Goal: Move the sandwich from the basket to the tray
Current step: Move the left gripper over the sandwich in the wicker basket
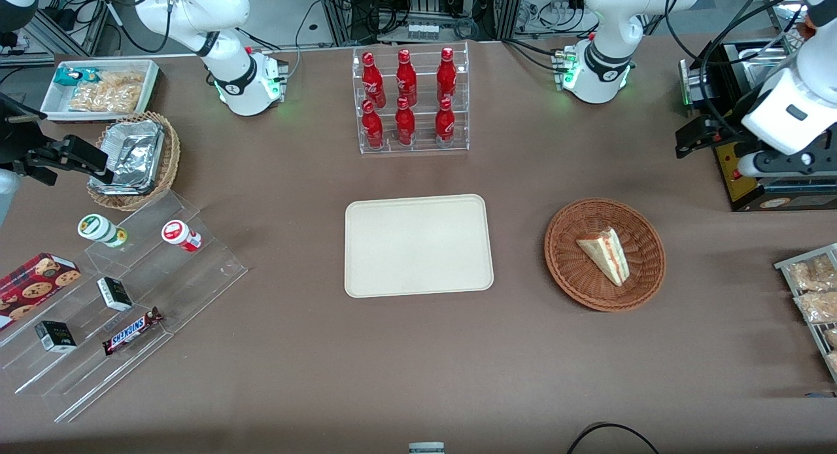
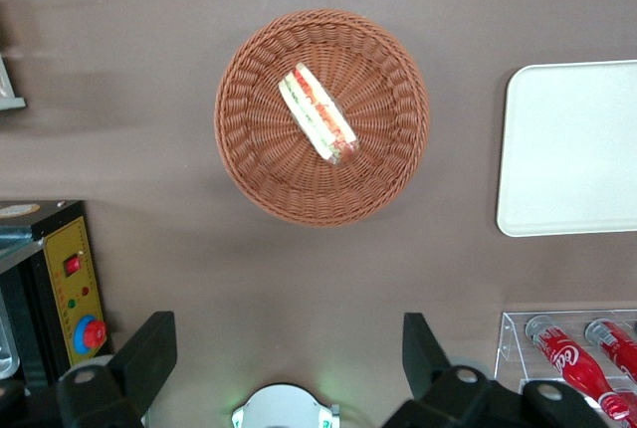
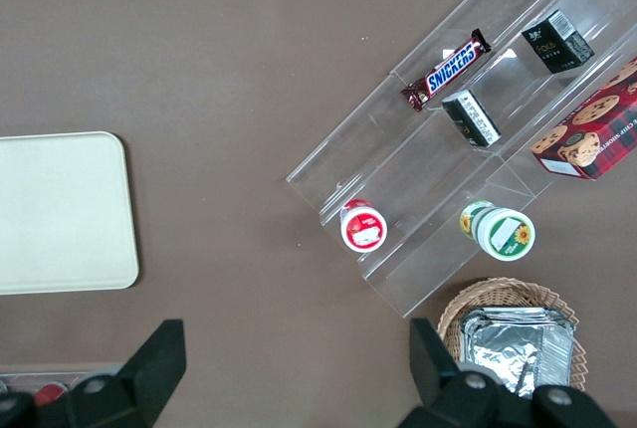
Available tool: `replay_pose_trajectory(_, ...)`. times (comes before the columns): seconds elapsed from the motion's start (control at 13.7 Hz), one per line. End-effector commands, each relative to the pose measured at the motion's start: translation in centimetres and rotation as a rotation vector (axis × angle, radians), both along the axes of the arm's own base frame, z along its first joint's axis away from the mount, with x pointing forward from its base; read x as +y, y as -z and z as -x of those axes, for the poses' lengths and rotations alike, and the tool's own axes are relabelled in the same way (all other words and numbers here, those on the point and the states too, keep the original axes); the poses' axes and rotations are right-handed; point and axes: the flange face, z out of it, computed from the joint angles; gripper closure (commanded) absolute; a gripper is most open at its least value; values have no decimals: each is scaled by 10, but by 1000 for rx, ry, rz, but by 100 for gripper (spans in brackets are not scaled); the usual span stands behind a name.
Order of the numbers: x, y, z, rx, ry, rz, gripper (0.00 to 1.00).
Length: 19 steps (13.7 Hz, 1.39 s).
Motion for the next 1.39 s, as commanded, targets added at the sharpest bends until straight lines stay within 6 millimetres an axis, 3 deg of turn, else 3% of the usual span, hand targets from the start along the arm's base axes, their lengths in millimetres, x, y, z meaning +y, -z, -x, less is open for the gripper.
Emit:
replay_pose_trajectory(0.0, -3, 6, 1, -7, 28, -27, 0)
replay_pose_trajectory(0.22, -3, 23, -1, 7, 32, -43, 0)
replay_pose_trajectory(0.29, -2, 37, -2, 23, 30, -44, 0)
replay_pose_trajectory(1.02, -5, 216, -5, -41, 20, -33, 0)
replay_pose_trajectory(1.32, -15, 263, -1, -92, -94, -30, 0)
